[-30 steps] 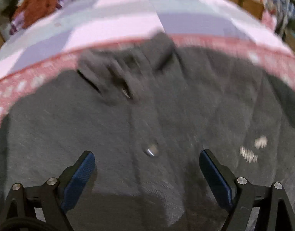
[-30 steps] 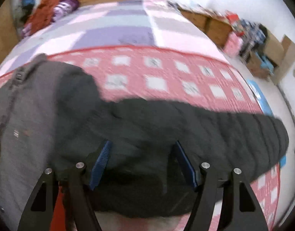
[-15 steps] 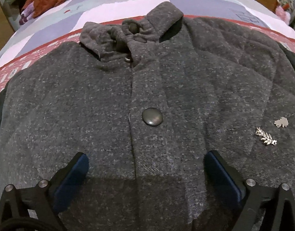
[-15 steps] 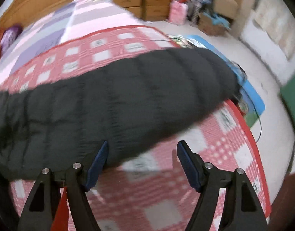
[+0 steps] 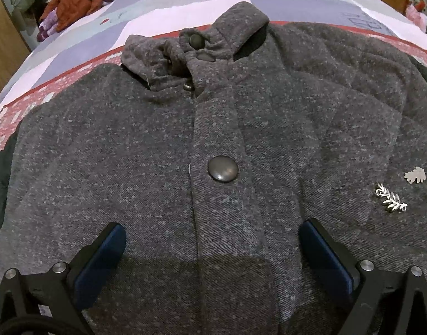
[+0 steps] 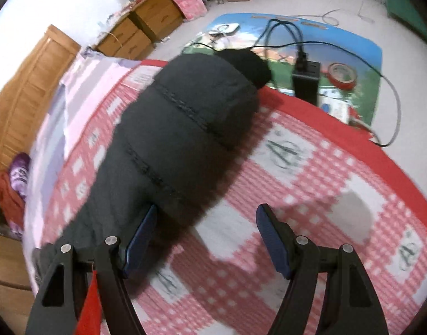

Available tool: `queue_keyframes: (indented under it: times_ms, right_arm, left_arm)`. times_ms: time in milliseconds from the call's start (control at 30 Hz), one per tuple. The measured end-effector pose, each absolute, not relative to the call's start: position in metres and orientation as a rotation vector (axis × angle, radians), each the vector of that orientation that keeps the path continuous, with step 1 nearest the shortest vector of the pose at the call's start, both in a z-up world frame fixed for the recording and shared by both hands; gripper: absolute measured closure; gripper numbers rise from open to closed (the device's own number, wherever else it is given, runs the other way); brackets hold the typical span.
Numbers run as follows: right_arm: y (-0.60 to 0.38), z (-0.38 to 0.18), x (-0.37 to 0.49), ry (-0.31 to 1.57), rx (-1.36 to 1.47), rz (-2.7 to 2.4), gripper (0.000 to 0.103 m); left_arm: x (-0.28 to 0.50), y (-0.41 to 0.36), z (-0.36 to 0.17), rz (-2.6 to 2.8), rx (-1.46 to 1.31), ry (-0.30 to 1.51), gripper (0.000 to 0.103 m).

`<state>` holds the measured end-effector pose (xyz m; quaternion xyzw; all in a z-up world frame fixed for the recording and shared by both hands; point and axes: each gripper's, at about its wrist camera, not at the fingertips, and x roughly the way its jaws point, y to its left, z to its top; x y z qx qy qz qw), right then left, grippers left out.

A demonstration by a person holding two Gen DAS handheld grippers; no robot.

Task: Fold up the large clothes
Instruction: 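Grasp the black sleeve cuff with the right tool and lift it, then carry the sleeve across the jacket body with the right tool and release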

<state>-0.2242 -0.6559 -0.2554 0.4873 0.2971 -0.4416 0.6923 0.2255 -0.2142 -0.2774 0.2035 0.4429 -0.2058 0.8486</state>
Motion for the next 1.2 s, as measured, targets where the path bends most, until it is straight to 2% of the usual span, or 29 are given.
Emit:
queue_keyframes:
  times_ms: [200, 333, 700, 733, 767, 800, 1033, 1200]
  right_arm:
    - [-0.671, -0.235, -0.215, 0.534, 1.099, -0.937, 0.027]
    - [-0.675, -0.237, -0.235, 0.421, 1.24, -0.879, 0.027]
    - [-0.693, -0.26, -0.208, 0.387, 1.36, -0.875, 0.027]
    - [-0.694, -0.26, -0.207, 0.367, 1.361, -0.878, 0.038]
    - [-0.696, -0.259, -0.208, 0.365, 1.355, -0.889, 0.054]
    - [-0.697, -0.26, -0.209, 0.376, 1.35, -0.897, 0.087]
    - [-0.689, -0.218, -0.221, 0.435, 1.159, -1.062, 0.092]
    - [-0.667, -0.168, -0.187, 0.545, 0.863, -1.109, 0.092]
  left_arm:
    - [0.222, -0.216, -0.276, -0.426, 0.435, 0.927, 0.0]
    - [0.221, -0.216, -0.276, -0.427, 0.433, 0.926, 0.0]
    - [0.219, -0.215, -0.274, -0.429, 0.437, 0.92, 0.0]
    - [0.218, -0.215, -0.274, -0.428, 0.439, 0.919, 0.0]
    - [0.218, -0.215, -0.274, -0.427, 0.439, 0.918, 0.0]
    - [0.219, -0.215, -0.274, -0.428, 0.44, 0.918, 0.0]
    - [0.224, -0.213, -0.269, -0.444, 0.434, 0.936, 0.0]
    - [0.224, -0.208, -0.258, -0.465, 0.431, 0.946, 0.002]
